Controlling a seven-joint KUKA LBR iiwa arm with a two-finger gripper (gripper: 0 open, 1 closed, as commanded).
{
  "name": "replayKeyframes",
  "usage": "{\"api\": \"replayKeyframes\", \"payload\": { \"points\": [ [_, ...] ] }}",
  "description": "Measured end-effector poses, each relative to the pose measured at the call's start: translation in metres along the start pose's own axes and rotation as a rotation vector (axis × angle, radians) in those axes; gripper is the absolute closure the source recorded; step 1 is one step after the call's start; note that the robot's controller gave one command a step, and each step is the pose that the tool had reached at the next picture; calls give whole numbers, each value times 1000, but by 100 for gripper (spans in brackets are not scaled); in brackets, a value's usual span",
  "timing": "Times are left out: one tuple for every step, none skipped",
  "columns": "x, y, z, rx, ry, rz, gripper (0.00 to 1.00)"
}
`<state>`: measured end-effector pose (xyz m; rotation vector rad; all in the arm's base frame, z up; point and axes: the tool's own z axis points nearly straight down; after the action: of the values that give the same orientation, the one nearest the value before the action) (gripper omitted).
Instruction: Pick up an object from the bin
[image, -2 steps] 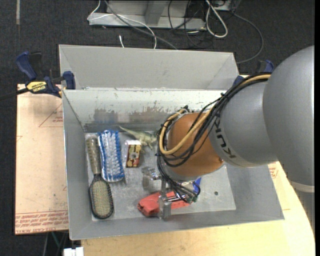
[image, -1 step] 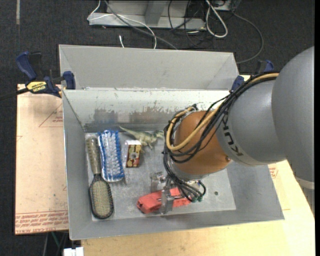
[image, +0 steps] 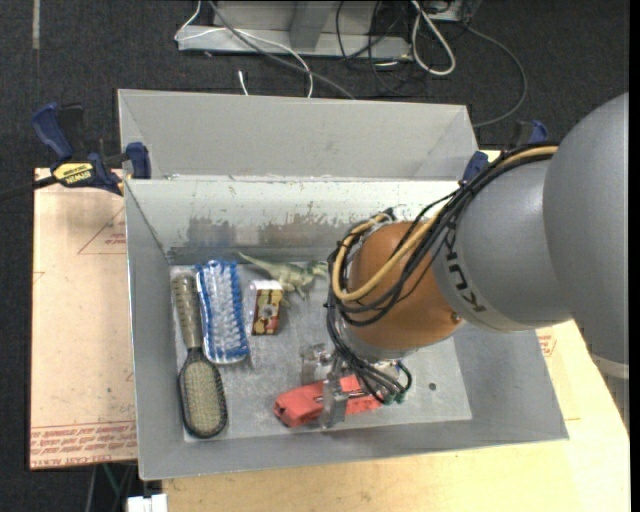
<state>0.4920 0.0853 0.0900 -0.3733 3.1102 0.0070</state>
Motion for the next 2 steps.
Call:
{"api": "replayKeyframes", "payload": {
  "points": [
    [-40,28,18,-1,-1,83,100],
    [-17,7,-64,0,8,48,100]
  ]
}}
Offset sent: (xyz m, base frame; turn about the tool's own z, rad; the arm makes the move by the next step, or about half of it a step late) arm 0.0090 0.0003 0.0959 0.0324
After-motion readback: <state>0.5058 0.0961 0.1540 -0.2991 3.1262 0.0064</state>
